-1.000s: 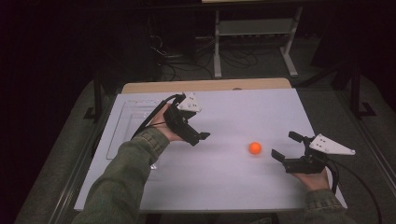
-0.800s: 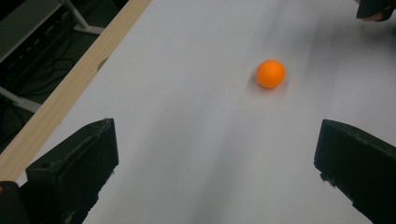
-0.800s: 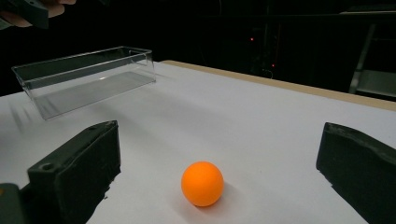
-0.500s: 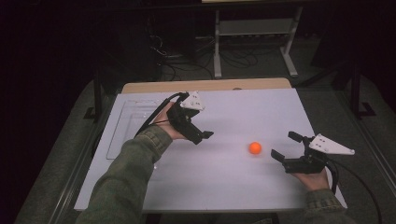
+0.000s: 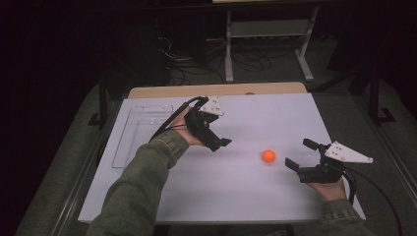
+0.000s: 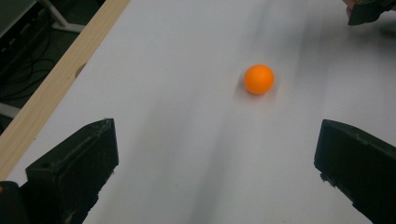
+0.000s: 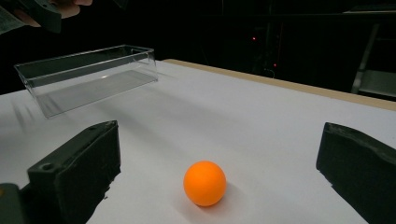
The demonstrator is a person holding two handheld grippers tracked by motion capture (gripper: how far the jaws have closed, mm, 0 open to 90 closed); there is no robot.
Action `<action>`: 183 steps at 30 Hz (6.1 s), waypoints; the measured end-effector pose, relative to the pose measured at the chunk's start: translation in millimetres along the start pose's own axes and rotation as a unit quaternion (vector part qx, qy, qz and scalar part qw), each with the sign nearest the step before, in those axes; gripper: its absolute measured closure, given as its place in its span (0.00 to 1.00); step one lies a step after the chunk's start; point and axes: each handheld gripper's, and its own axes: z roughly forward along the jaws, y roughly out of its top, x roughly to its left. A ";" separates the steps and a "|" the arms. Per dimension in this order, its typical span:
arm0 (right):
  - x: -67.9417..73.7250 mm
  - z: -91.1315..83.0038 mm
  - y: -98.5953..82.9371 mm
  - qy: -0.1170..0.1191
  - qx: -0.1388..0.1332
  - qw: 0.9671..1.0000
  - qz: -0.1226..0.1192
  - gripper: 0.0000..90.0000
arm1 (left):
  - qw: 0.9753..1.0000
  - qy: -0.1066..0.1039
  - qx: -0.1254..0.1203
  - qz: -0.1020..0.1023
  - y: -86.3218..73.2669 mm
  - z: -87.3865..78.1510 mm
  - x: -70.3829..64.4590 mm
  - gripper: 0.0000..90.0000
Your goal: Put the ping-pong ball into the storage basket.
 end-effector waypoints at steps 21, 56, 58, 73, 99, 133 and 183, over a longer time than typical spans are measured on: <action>1.0 1.4 -0.4 0.004 0.002 1.000 0.000 0.00 | 0.999 -0.027 0.009 0.015 10.1 30.7 -4.3 0.00; 1.9 1.3 0.1 0.006 0.001 1.000 -0.005 0.00 | 0.998 -0.057 0.018 0.024 21.1 66.8 -3.8 0.00; 2.0 1.3 0.1 0.006 0.001 1.000 -0.006 0.00 | 0.998 -0.058 0.019 0.023 21.3 69.2 -4.1 0.00; 1.9 1.2 0.2 0.006 -0.001 1.000 -0.004 0.00 | 0.997 -0.068 0.023 0.026 25.2 83.3 -5.0 0.00; 1.5 0.1 0.8 0.005 -0.005 1.000 -0.002 0.00 | 0.995 -0.088 0.033 0.036 31.1 112.7 -13.2 0.00; 2.4 -0.5 1.4 0.006 -0.007 1.000 -0.004 0.00 | 0.991 -0.116 0.048 0.045 35.9 150.8 -26.4 0.00; 1.4 -1.8 1.8 0.004 -0.011 1.000 -0.003 0.00 | 0.988 -0.132 0.060 0.061 21.3 189.4 -36.2 0.00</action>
